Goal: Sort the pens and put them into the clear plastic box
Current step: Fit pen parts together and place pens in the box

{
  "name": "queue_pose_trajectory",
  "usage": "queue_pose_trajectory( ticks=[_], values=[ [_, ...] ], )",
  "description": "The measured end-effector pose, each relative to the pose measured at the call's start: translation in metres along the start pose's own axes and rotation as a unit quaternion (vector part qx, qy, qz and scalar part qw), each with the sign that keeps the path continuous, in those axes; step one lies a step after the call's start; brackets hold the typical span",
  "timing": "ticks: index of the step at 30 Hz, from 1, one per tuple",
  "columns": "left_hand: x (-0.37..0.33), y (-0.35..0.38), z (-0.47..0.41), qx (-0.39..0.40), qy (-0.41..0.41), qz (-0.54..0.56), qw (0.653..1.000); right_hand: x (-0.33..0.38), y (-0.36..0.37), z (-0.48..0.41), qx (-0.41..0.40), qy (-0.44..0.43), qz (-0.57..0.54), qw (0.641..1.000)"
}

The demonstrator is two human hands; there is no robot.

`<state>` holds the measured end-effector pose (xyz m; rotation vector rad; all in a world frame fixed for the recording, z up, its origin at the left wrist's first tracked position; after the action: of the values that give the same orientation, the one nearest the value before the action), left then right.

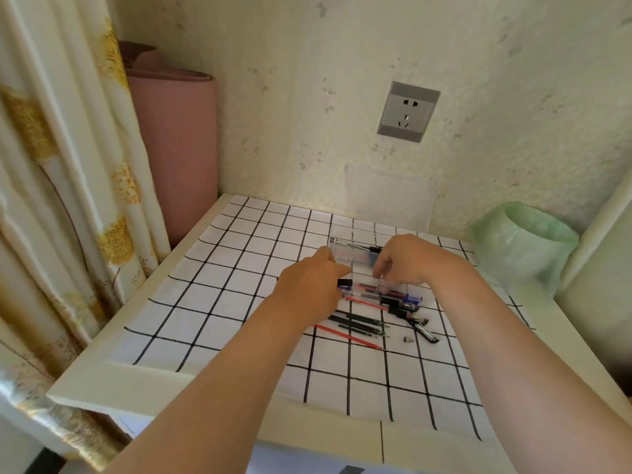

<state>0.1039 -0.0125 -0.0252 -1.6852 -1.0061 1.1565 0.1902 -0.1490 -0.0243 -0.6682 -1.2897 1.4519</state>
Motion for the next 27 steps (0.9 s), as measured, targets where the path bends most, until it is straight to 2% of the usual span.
queue_pose_trajectory(
  ticks=[13,27],
  values=[
    [0.0010,0.0011,-0.0001,0.010,-0.016,-0.002,1.000,-0.0003,-0.0014,0.0008,-0.059,-0.002,0.085,0.995],
    [-0.0001,0.0032,0.0004,0.029,-0.019,-0.009,0.999,0.0012,-0.0052,0.0048,-0.084,-0.021,0.113,0.990]
  ],
)
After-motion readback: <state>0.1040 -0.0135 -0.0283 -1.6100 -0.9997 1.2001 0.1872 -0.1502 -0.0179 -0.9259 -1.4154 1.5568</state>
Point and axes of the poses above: each hand's wrist, its own z-axis away from the middle knuckle, its own y-axis out of the palm, x = y × z, the point moved 9 cm from there along -z, towards the middle knuckle, and after that the axes turned 5 degrees about -z, right-handed, at the moved point
